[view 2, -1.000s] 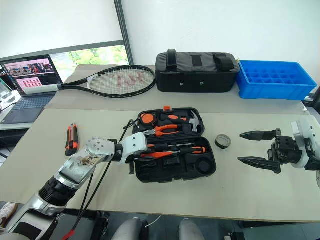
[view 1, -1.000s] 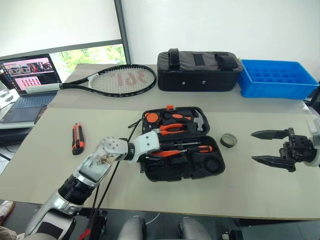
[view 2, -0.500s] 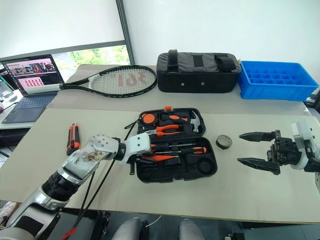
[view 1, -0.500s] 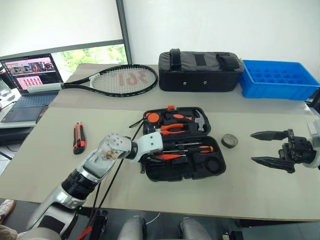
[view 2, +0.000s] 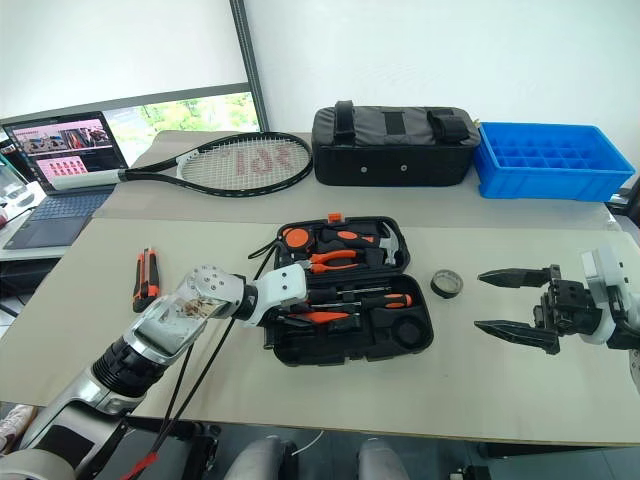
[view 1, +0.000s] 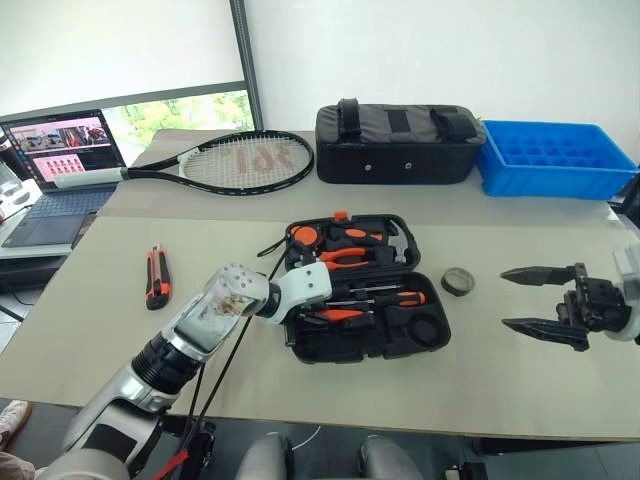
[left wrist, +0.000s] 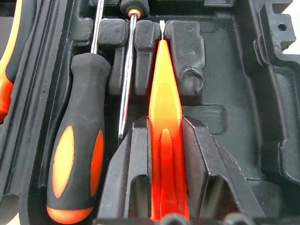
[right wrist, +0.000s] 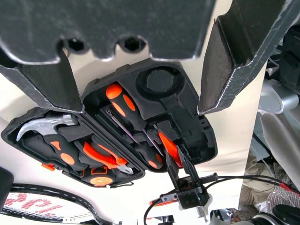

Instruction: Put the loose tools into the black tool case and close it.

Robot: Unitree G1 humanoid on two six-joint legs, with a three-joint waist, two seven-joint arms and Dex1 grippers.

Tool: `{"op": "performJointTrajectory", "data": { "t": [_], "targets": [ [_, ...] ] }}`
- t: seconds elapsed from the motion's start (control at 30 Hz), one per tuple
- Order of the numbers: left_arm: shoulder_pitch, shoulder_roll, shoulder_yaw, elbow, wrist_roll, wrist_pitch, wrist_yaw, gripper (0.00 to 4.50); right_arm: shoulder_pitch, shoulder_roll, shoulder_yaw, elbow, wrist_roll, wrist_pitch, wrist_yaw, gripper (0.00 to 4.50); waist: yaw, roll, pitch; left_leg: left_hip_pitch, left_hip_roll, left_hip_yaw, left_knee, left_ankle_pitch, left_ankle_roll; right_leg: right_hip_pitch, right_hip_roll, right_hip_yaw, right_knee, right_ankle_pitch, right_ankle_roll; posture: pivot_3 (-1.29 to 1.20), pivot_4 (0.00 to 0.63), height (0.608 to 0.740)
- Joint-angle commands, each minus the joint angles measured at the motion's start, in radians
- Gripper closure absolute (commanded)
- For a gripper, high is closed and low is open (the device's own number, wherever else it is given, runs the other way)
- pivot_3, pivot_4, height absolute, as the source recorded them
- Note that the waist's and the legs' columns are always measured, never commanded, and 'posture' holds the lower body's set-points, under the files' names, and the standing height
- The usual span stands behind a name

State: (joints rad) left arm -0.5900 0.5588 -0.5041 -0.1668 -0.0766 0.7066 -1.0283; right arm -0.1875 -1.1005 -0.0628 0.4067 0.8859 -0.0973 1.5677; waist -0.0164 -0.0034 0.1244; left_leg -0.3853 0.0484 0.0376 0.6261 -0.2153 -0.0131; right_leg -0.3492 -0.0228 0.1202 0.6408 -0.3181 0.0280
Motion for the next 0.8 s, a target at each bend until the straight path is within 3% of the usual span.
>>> {"op": "performJointTrajectory", "data": {
  "t": [0.03,0.13,0.57,0.7,0.8],
  "targets": [
    [0.036,-0.022,0.03,0.015,-0.011,0.007,0.037,2.49,-0.003,0.002,-0.044,-0.024,0.008,-0.02,0.047,0.0,-0.001,0.0,0.0,0.0,0.0,0.0,0.0,0.0,0.0,0.0,0.0,0.0,0.0,0.0,0.0,0.0,0.15,0.708],
    [0.057,-0.044,0.132,-0.008,-0.058,-0.024,0.073,1.42,-0.005,0.002,-0.044,-0.022,0.006,-0.02,0.047,0.0,-0.001,0.0,0.0,0.0,0.0,0.0,0.0,0.0,0.0,0.0,0.0,0.0,0.0,0.0,0.0,0.0,0.15,0.708],
    [0.149,-0.013,0.356,-0.041,-0.19,-0.215,0.053,1.42,-0.02,0.014,-0.034,-0.014,-0.009,-0.023,0.047,0.0,0.001,0.0,0.0,-0.001,0.0,0.0,0.001,0.0,0.0,-0.001,0.0,0.0,0.001,0.0,0.0,0.0,0.15,0.708],
    [0.169,-0.127,0.368,0.005,-0.195,-0.277,0.149,2.42,-0.02,0.016,-0.038,-0.011,-0.012,-0.028,0.047,0.0,0.005,0.0,0.0,0.0,0.0,0.0,0.001,0.0,0.0,0.0,-0.001,0.0,0.001,0.0,0.0,0.0,0.15,0.708],
    [0.197,-0.163,0.332,0.025,-0.161,-0.309,0.175,3.56,-0.016,0.019,-0.042,-0.014,-0.014,-0.029,0.047,0.0,0.004,0.0,0.0,-0.001,0.0,0.0,0.001,0.0,0.0,0.0,-0.001,0.0,0.0,0.0,0.001,0.0,0.15,0.708]
  ]
}}
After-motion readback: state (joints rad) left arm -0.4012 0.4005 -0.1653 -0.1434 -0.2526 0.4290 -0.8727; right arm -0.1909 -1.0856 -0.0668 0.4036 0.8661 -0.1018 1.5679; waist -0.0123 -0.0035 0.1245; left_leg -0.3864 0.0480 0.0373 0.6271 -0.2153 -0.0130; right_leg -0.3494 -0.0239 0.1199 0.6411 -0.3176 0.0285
